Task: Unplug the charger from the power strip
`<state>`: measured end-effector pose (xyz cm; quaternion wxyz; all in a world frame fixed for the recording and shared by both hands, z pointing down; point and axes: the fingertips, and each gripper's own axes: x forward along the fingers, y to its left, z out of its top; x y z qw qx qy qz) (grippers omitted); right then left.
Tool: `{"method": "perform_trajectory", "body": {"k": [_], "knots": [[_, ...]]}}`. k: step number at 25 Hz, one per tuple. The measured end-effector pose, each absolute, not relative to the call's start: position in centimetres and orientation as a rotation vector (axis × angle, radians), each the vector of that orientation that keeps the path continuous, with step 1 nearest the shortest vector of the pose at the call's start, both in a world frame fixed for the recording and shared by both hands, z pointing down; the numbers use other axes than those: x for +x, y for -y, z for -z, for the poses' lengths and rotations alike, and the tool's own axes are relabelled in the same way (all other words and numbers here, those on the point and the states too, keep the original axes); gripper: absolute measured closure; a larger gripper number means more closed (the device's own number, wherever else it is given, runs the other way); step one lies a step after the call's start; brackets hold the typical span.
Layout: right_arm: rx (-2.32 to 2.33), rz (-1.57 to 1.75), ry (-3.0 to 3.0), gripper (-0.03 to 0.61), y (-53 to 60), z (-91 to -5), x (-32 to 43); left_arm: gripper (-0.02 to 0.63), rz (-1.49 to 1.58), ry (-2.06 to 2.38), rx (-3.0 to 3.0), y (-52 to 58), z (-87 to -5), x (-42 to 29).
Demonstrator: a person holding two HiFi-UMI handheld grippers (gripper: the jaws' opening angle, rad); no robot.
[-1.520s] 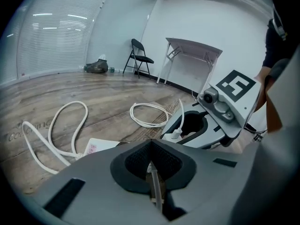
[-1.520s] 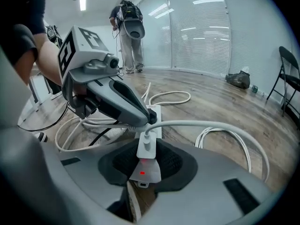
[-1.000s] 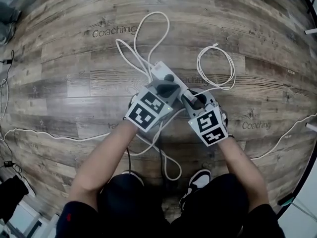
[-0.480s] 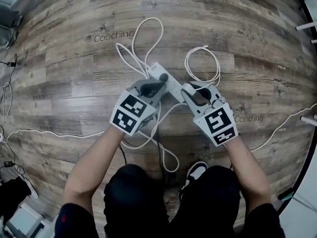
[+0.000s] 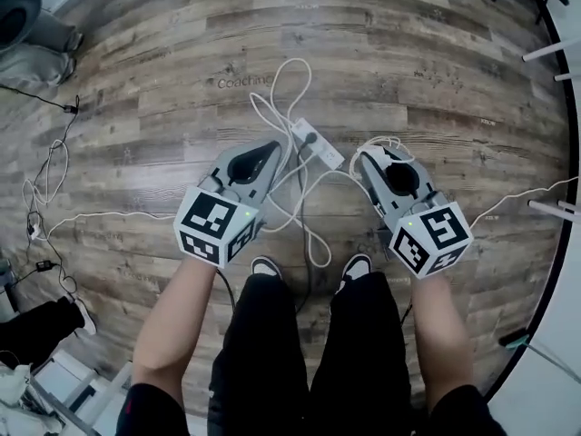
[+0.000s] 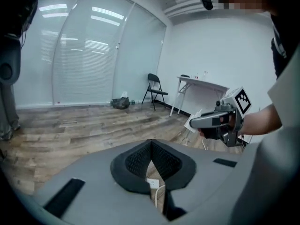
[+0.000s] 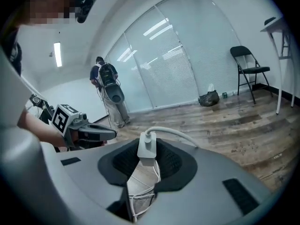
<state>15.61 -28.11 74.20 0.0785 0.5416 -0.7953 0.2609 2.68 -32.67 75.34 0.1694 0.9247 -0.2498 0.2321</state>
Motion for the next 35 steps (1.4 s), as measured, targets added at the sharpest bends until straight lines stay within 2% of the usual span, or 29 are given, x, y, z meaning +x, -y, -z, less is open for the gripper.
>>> {"method": "perform_trajectory", "body": {"k": [9, 17, 26, 31, 35], "knots": [[1.713, -0.624, 2.368, 0.471, 20.6, -48.6, 16.9, 0.594, -0.393, 0.876, 2.544, 29.0, -47.9, 0.4], [1.849, -0.463, 2.394, 0.471, 17.3, -26.6, 18.2, 0.594, -0.314, 1.042, 2.574, 24.5, -27.0, -5.7], [1.901, -0.233, 2.443, 0.471, 13.5, -9.0, 18.3, 0.594, -0.21, 1.165, 2.622, 18.9, -11.4, -9.7], [1.888, -0.177, 2.473, 0.471, 12.0, -3.9, 16.9, 0.594, -0.131, 1.151, 2.682, 17.1, -4.6, -9.8], [1.862, -0.13, 2.512, 0.471, 10.0, -1.5, 15.2, 0.594, -0.097, 1.145, 2.738, 15.5, -2.2, -10.0]]}}
